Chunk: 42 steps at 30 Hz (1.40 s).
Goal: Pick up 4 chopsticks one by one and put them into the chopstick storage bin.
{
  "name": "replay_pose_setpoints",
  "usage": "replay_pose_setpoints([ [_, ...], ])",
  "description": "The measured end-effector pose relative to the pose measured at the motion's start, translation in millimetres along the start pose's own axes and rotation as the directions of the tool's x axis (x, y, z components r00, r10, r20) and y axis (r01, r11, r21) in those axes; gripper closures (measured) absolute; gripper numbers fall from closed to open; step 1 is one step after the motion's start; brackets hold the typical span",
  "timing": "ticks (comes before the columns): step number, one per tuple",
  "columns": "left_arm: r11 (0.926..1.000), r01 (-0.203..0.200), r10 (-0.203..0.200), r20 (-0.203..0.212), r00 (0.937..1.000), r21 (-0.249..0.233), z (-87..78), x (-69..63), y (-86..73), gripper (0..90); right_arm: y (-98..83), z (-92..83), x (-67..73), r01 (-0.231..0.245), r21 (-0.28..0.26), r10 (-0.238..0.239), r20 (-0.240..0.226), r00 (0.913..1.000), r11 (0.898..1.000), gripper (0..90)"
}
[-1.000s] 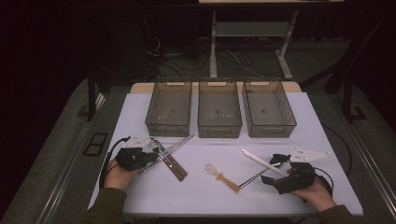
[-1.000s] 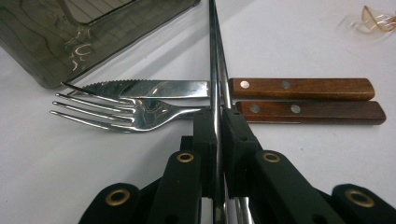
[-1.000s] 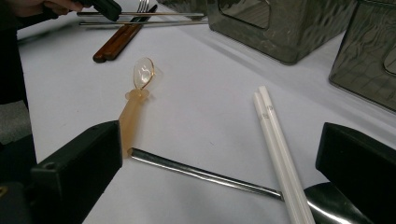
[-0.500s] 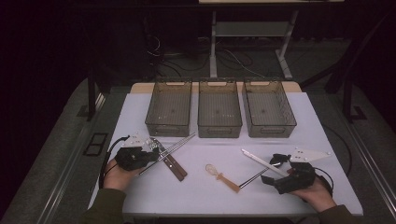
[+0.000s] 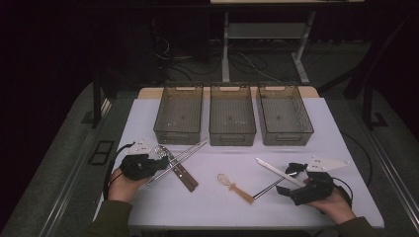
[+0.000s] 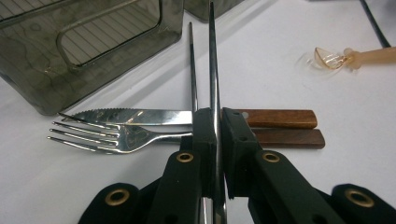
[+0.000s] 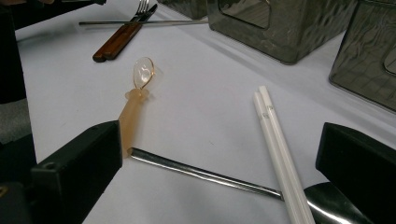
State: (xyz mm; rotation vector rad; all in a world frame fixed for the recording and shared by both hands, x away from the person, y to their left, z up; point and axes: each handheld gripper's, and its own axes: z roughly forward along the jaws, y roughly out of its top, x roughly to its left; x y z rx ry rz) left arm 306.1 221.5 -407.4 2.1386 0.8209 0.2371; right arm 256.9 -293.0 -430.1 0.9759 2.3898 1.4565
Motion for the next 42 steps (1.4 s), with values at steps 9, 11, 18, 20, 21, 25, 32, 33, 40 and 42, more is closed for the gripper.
replay_pose_setpoints([
  [9,0.9998,0.013,-0.013,-0.001,0.9999,-0.016,-5.6,-3.0,6.5,84.0,-0.1,0.4,0.1,0.001,0.003,-0.001,0.0,1.0,1.0,0.4],
  [11,0.9996,0.015,-0.015,-0.004,0.9999,-0.023,-7.0,-3.8,8.6,84.0,-0.1,0.4,0.0,0.001,0.003,-0.001,0.0,1.0,1.0,0.4],
  [18,0.999,0.023,-0.023,-0.009,0.9997,-0.038,-9.9,-5.1,16.0,84.0,-0.2,1.0,-0.2,0.002,0.005,-0.002,0.001,1.0,1.0,0.5],
  [20,0.9987,0.021,-0.021,-0.001,0.9998,-0.046,-10.8,-4.0,17.6,83.9,-0.4,1.4,0.0,0.001,0.007,-0.001,0.002,1.0,1.0,0.5],
  [21,0.9984,0.028,-0.028,0.001,0.9996,-0.05,-11.1,-3.6,18.3,83.9,-0.5,1.7,0.1,0.001,0.007,-0.001,0.002,1.0,1.0,0.4],
  [25,0.9979,0.031,-0.031,-0.005,0.9995,-0.056,-12.4,-1.9,22.4,83.9,-1.1,3.5,0.1,-0.001,0.012,0.001,0.002,1.0,1.0,0.5],
  [32,0.9969,0.041,-0.043,-0.022,0.9988,-0.067,-12.3,1.0,31.4,83.9,-2.8,10.9,1.2,0.022,0.049,-0.022,0.009,0.9997,0.999,0.5],
  [33,0.997,0.04,-0.042,-0.025,0.9988,-0.067,-12.6,1.8,32.8,83.9,-3.0,11.4,1.2,0.025,0.053,-0.026,0.012,0.9996,0.998,0.5],
  [40,0.9951,0.059,-0.063,-0.042,0.9971,-0.079,-12.9,6.2,41.4,83.9,-3.0,10.5,0.9,0.023,0.052,-0.024,0.016,0.9996,0.998,0.4],
  [42,0.9942,0.069,-0.073,-0.046,0.9963,-0.082,-12.0,7.6,43.5,83.9,-3.1,10.6,1.2,0.024,0.052,-0.024,0.014,0.9996,0.998,0.5],
])
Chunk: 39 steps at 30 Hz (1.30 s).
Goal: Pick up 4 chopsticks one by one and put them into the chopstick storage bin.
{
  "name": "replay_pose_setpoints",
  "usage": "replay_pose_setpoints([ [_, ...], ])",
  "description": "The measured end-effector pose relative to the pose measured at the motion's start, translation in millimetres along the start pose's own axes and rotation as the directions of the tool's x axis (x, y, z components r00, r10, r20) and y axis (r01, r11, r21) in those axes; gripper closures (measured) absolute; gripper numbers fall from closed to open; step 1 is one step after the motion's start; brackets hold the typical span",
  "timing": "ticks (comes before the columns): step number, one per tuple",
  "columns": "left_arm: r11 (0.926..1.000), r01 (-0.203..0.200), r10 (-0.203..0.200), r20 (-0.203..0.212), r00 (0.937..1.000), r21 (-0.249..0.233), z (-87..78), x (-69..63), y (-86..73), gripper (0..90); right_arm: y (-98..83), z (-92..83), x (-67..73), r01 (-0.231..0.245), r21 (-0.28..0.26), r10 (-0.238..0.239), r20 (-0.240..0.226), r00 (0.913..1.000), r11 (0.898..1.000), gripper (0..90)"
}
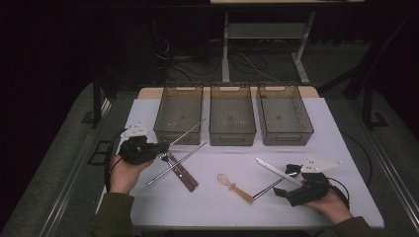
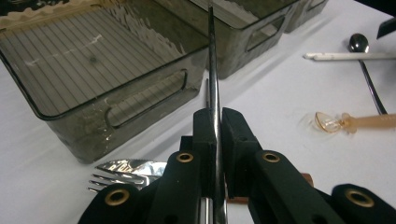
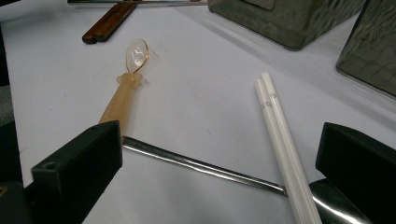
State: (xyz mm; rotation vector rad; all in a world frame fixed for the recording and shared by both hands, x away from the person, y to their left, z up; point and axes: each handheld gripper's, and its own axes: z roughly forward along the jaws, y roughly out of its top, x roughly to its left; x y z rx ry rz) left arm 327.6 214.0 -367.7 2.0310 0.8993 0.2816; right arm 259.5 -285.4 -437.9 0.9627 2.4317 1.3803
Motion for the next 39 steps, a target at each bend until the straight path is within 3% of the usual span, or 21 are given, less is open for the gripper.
replay_pose_setpoints([
  [13,0.9996,0.026,-0.026,-0.039,0.9989,-0.007,13.9,12.2,21.2,83.9,-0.1,-0.9,-0.5,-0.005,-0.004,0.005,0.0,1.0,1.0,0.5],
  [25,0.9992,0.04,-0.039,-0.08,0.996,0.007,29.5,28.5,51.3,83.9,-0.1,-1.6,0.2,-0.002,-0.009,0.002,-0.004,1.0,1.0,0.4],
  [39,0.9964,0.084,-0.082,-0.139,0.987,0.011,58.5,49.6,67.0,83.9,0.0,-2.3,0.4,-0.002,-0.011,0.002,-0.008,1.0,1.0,0.5],
])
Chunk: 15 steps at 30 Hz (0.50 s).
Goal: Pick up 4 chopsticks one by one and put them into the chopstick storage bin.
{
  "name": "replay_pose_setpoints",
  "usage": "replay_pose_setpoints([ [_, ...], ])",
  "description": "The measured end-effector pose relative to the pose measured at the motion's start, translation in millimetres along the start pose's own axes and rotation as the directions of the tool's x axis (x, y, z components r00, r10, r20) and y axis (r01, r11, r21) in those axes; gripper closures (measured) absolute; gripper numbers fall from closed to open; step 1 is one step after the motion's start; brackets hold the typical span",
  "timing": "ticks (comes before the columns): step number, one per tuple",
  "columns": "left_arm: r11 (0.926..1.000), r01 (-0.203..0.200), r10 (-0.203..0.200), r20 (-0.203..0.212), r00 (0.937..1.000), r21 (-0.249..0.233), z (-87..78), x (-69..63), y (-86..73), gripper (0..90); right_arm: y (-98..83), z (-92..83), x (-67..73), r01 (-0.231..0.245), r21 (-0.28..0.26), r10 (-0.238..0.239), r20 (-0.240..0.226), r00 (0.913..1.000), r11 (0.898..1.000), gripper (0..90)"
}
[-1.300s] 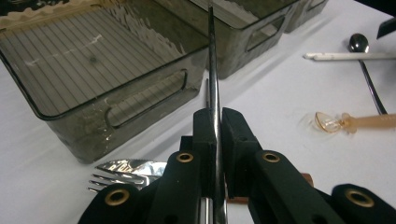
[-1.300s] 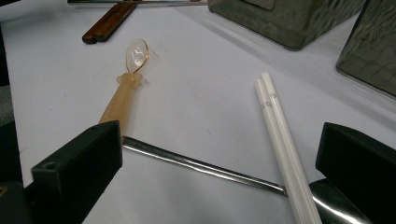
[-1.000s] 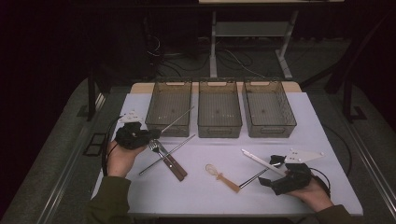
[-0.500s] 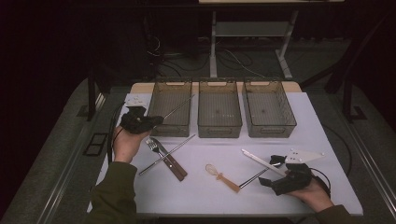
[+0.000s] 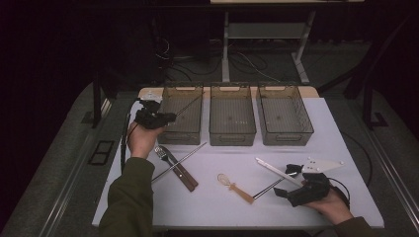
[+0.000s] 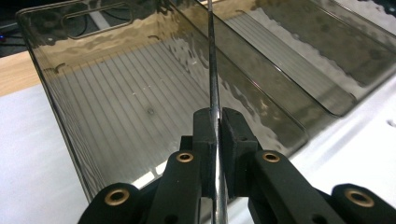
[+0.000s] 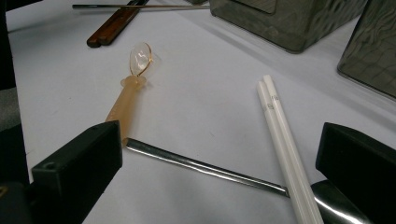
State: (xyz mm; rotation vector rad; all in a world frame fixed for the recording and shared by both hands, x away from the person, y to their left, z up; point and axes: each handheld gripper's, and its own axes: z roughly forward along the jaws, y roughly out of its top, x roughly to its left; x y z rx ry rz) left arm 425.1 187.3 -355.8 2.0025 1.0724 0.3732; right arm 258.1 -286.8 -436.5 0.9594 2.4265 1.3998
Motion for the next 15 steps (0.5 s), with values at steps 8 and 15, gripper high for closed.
replay_pose_setpoints([
  [8,0.9997,0.023,-0.022,-0.039,0.999,0.007,16.2,12.7,2.9,83.9,0.1,-0.6,0.2,-0.001,-0.005,0.001,-0.003,1.0,1.0,0.5],
  [15,0.9985,0.034,-0.03,-0.084,0.996,0.043,27.1,22.6,8.8,83.8,0.2,-0.6,0.3,0.0,-0.007,0.0,-0.005,1.0,1.0,0.4],
])
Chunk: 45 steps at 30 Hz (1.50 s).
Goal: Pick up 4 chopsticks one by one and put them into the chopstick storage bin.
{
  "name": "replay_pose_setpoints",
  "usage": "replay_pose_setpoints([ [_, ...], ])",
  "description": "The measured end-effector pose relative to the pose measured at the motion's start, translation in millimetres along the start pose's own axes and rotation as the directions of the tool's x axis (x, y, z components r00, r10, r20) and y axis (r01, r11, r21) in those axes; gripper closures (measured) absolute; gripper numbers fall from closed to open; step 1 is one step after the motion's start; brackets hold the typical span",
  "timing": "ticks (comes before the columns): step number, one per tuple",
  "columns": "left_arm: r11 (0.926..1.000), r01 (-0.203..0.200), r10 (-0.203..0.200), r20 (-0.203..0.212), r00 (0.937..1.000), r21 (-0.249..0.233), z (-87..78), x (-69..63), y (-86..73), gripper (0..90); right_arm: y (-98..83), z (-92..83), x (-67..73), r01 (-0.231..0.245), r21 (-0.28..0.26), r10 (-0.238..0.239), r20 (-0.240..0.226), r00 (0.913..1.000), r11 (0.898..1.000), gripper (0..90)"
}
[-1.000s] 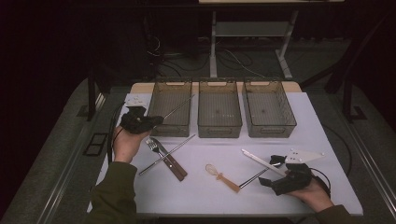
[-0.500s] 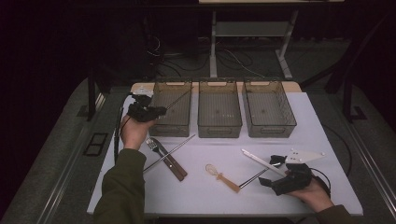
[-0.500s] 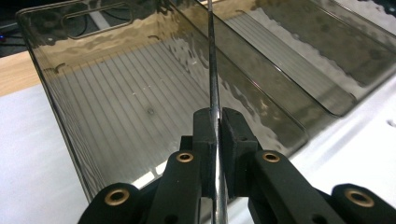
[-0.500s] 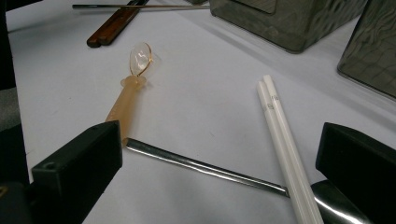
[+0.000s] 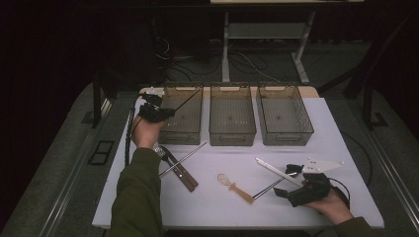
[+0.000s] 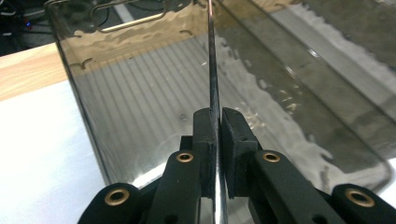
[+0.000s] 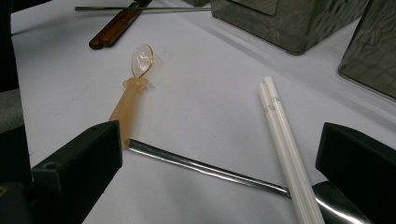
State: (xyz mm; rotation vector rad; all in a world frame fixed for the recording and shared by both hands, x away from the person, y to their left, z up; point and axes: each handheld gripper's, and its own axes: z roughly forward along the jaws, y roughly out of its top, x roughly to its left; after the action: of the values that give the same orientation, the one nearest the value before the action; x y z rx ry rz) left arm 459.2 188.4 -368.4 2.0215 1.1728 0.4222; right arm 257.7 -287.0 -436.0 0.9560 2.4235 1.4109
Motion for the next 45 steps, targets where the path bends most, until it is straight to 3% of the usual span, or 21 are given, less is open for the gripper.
replay_pose_setpoints([
  [12,0.9983,0.043,-0.043,-0.005,0.9991,0.04,12.2,2.6,8.5,83.9,0.1,-0.5,0.3,0.001,-0.001,-0.001,-0.003,1.0,1.0,0.5],
  [16,0.9965,0.038,-0.037,-0.008,0.9993,0.075,19.3,0.9,6.4,83.9,0.3,-1.1,0.9,-0.002,-0.007,0.002,-0.003,1.0,1.0,0.4],
  [25,0.9954,0.022,-0.021,-0.008,0.9997,0.093,28.7,-4.6,5.0,83.2,0.5,-1.3,0.6,-0.001,-0.008,0.0,-0.004,1.0,1.0,0.5],
  [28,0.9974,0.006,-0.004,-0.023,0.9997,0.071,28.5,-6.7,6.1,71.2,0.5,-1.2,0.7,0.001,-0.009,-0.001,-0.005,1.0,1.0,0.4],
  [36,0.9994,-0.007,0.008,-0.02,0.9998,0.034,23.5,-7.2,7.8,58.0,0.5,-1.0,0.9,0.0,-0.006,0.0,-0.004,1.0,1.0,0.5],
  [45,1.0,-0.008,0.008,0.064,0.9979,-0.001,14.6,-10.2,9.1,41.6,0.4,-0.8,1.0,0.0,-0.004,0.0,-0.002,1.0,1.0,0.4],
])
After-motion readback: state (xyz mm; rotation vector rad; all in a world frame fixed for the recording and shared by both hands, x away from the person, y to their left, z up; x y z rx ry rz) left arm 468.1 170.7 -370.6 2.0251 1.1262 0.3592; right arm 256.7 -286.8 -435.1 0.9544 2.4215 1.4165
